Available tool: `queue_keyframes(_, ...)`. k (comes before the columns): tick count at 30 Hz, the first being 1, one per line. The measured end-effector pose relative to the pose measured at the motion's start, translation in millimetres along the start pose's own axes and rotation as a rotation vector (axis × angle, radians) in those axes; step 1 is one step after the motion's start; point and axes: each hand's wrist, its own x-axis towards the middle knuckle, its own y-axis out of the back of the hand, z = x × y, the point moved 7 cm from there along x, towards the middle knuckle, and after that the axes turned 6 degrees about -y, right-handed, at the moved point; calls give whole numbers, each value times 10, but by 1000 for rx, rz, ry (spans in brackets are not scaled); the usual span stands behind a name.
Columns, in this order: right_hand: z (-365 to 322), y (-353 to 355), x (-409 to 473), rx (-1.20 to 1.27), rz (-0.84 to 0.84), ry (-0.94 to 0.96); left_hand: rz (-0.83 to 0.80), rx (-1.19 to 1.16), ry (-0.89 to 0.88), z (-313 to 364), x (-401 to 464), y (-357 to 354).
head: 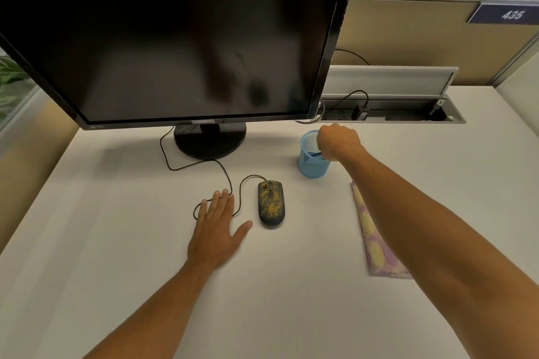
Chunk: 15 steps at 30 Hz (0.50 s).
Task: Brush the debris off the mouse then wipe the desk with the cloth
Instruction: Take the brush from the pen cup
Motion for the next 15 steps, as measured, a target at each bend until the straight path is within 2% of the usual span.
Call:
queue_keyframes(8,162,186,-77,139,97,-23,-5,20,-2,0,3,2)
queue_keyframes(10,233,253,-162,279,153,-52,-9,21,-1,1,-1,4)
queue_keyframes(15,426,432,-593,836,325,-99,-4,27,-1,9,-2,11)
